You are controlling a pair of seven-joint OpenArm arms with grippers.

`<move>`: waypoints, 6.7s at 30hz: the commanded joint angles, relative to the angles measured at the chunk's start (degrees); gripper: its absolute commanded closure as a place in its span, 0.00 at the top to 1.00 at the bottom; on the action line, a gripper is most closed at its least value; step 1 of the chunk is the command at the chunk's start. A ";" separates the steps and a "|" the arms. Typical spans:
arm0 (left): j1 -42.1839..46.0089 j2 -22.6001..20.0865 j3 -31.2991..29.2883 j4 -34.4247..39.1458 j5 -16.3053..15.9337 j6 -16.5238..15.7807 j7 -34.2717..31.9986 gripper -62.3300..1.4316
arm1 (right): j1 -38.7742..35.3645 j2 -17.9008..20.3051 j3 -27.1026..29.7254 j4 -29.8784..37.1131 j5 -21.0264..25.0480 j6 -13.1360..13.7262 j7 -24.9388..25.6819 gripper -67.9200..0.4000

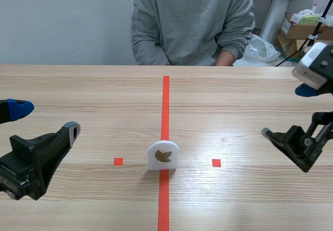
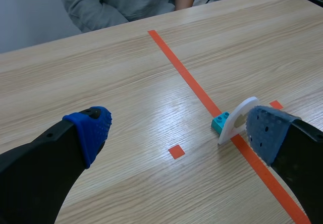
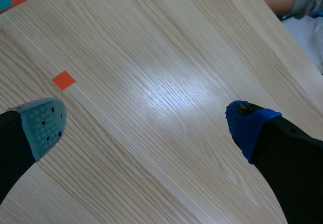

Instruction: Do the leaf sorting experiment

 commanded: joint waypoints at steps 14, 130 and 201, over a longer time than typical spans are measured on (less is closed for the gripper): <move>-0.15 0.46 0.15 0.83 -0.35 0.26 -0.76 0.92 | 22.08 -2.64 -23.91 -13.46 -4.94 -0.35 6.16 1.00; -0.15 2.47 0.15 0.83 -0.35 0.24 -0.57 0.92 | 12.24 -12.28 22.73 -19.69 12.33 -8.28 -10.45 0.02; -0.17 2.47 0.15 0.83 -0.35 0.24 -0.59 0.92 | 6.88 -18.40 27.06 -33.68 11.69 -4.70 -4.07 0.90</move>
